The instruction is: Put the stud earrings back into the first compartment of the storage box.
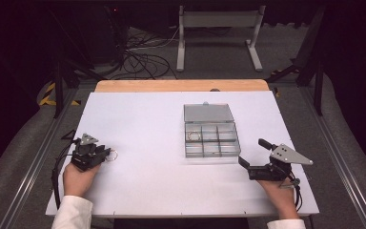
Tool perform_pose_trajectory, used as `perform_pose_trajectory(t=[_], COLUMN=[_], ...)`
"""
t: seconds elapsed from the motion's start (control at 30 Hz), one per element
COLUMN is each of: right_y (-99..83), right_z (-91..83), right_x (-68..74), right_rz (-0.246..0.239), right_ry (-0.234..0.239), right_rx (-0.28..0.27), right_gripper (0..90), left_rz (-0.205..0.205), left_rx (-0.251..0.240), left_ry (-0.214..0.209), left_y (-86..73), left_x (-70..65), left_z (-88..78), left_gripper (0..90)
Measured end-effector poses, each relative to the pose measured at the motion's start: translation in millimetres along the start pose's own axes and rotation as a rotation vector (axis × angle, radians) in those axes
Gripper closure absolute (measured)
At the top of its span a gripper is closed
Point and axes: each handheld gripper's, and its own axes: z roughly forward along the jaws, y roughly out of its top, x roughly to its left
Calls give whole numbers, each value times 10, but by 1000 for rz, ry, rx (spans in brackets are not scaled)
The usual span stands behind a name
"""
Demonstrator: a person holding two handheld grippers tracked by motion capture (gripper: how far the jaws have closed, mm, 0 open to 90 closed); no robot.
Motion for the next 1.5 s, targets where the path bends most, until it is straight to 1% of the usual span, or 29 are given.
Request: perform_pose_trajectory(t=[0.13,0.3,0.37,0.5,0.63,0.77,0.83,0.87,0.97,1.1,1.27,1.33,1.4,1.43,1.5], right_y=[4,7,7,7,7,7,7,7,6,7,6,6,6,5,5], right_z=[-3,-12,-14,-11,-11,-13,-14,-13,-11,-11,-9,-8,-7,-6,-5], right_x=[3,5,3,4,4,0,0,0,1,4,5,6,5,5,5], right_rz=[-2,-2,-2,-1,-2,0,1,1,-5,-2,-3,-3,-3,-4,-3], right_ry=[0,1,1,1,1,-2,-3,-3,-4,-5,-5,-5,-5,-5,-5], right_rx=[-2,-6,-7,-5,-5,-6,-6,-5,0,-2,-1,-1,0,1,-1], right_gripper=[0,0,0,0,0,0,0,0,0,0,0,0,0,0,0], left_rz=[8,1,2,15,14,2,-8,-3,-13,4,15,17,25,36,38], left_rx=[0,-7,-7,-6,-6,-25,-47,-52,-76,-93,-109,-112,-117,-118,-123], left_ry=[0,13,17,28,27,15,8,5,-24,-49,-72,-88,-95,-99,-119], left_y=[-5,-9,-10,-9,-6,5,19,30,56,110,180,205,233,250,282], left_x=[-23,-39,-45,-62,-55,-50,-59,-65,-115,-201,-303,-353,-401,-423,-476], left_z=[0,8,7,7,2,-14,-35,-48,-60,-61,-41,-26,-10,-4,16], left_gripper=[781,851,857,862,864,864,864,864,864,863,864,864,864,864,864])
